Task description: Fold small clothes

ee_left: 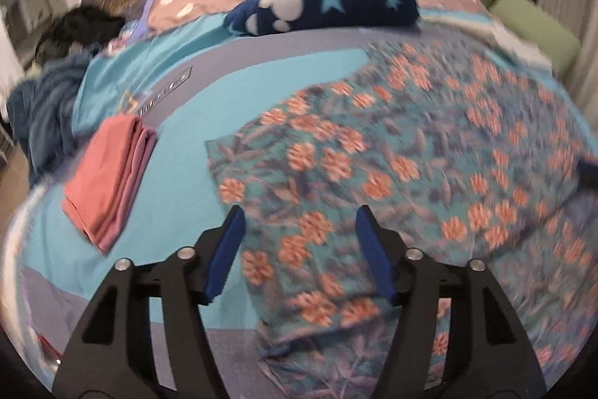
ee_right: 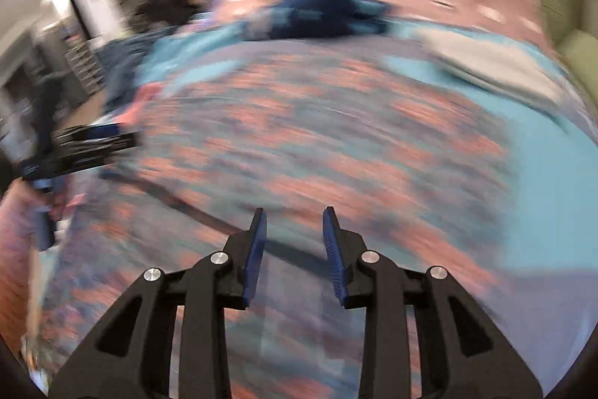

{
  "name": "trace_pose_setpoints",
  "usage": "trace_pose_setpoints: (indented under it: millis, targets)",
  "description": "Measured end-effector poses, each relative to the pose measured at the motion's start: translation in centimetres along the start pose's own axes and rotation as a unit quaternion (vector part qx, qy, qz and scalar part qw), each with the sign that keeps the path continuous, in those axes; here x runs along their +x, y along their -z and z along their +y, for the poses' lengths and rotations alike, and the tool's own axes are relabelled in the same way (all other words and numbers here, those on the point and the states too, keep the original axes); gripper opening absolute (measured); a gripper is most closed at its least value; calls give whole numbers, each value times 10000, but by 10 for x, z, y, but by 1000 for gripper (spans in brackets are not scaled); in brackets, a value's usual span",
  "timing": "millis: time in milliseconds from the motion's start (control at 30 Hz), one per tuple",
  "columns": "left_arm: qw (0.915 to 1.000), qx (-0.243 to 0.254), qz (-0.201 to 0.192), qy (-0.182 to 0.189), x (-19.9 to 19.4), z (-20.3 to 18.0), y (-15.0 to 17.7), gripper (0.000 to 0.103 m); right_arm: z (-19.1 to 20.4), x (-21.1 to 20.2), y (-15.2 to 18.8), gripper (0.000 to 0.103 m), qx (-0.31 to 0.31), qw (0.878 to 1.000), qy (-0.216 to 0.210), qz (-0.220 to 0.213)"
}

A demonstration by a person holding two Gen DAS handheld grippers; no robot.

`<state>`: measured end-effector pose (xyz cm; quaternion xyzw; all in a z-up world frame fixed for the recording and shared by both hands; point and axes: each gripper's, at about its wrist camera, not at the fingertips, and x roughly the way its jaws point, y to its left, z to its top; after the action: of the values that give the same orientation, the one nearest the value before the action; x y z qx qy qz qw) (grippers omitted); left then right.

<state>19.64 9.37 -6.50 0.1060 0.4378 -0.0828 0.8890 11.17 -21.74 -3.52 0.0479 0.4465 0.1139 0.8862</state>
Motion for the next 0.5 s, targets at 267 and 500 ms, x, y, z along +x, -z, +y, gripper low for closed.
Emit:
trace_pose_setpoints:
  millis: [267,500]
  targets:
    - [9991,36,-66,-429,-15,-25,-6,64,-75,-42,36,40,1047,9930,402,-366]
    - [9950,433,-662,611,-60,-107,-44,65,-126,-34,-9,44,1622,9852,-255,-486]
